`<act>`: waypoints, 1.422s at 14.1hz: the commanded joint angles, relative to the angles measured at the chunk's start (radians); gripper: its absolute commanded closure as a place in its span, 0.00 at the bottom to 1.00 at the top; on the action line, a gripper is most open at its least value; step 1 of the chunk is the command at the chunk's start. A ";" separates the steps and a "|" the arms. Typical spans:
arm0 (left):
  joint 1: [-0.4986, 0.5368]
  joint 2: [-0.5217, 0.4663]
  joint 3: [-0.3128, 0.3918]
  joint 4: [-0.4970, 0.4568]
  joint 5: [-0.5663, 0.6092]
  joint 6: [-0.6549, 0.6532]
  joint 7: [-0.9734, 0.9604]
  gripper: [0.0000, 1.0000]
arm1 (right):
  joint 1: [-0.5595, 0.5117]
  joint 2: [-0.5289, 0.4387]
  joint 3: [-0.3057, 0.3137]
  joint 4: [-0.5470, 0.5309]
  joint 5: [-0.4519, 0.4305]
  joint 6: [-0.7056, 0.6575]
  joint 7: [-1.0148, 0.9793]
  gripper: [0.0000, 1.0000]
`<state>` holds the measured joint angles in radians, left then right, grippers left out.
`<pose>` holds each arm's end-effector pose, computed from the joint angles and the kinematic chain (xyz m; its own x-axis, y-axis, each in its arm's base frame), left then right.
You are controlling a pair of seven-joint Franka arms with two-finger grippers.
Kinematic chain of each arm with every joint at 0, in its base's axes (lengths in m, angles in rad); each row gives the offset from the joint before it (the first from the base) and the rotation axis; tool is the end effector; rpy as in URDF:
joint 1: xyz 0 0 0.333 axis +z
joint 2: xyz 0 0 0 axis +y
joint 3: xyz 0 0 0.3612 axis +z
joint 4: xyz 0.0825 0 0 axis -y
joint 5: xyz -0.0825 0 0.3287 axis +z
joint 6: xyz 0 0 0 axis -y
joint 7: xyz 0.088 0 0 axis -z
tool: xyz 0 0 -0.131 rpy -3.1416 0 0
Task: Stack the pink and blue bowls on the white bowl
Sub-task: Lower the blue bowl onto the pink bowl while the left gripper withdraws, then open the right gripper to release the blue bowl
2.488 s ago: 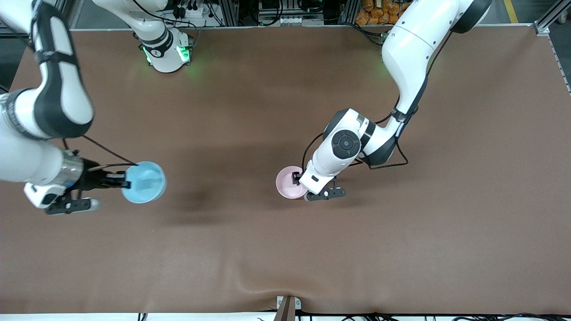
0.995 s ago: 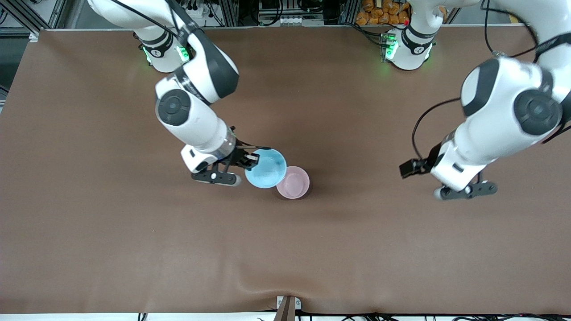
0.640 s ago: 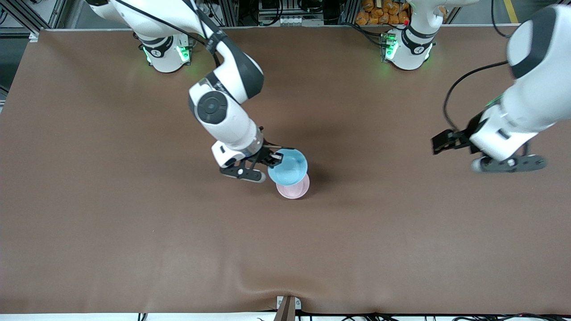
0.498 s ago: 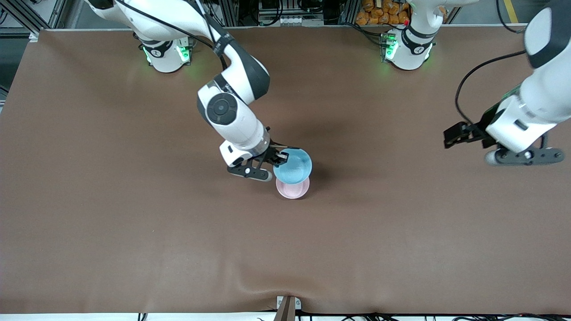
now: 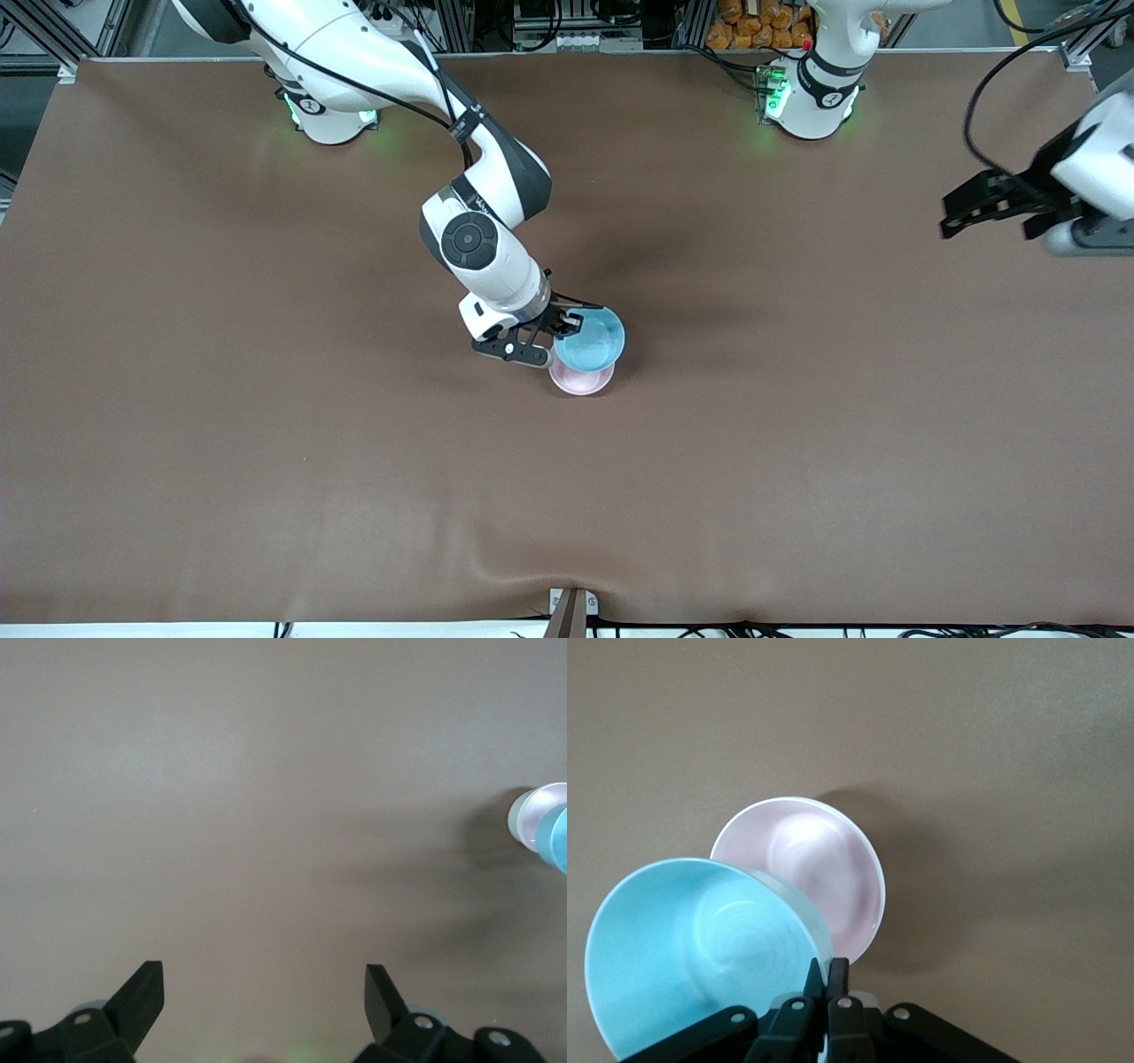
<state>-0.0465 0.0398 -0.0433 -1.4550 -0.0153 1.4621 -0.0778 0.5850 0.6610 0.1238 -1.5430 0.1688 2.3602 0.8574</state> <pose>0.4998 -0.0466 0.6641 0.9993 -0.0136 -0.0339 -0.0132 -0.9998 0.0144 0.5460 0.4512 0.3271 0.9581 -0.2787 -0.0662 -0.2863 -0.9264 -0.2446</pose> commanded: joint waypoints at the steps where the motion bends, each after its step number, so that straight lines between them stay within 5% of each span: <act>1: -0.003 -0.035 0.008 -0.010 0.015 -0.052 0.015 0.00 | 0.012 -0.004 -0.013 -0.020 -0.011 0.017 0.022 1.00; 19: 0.014 -0.074 0.034 -0.073 -0.022 -0.017 0.070 0.00 | 0.012 0.049 -0.013 -0.038 -0.087 0.129 0.020 1.00; 20: 0.014 -0.069 0.036 -0.073 -0.022 -0.017 0.070 0.00 | 0.012 0.049 -0.013 -0.037 -0.087 0.126 0.020 0.77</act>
<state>-0.0387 -0.0238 -0.0096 -1.5186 -0.0220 1.4334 -0.0297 0.5896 0.7175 0.1141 -1.5698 0.0956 2.4782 0.8577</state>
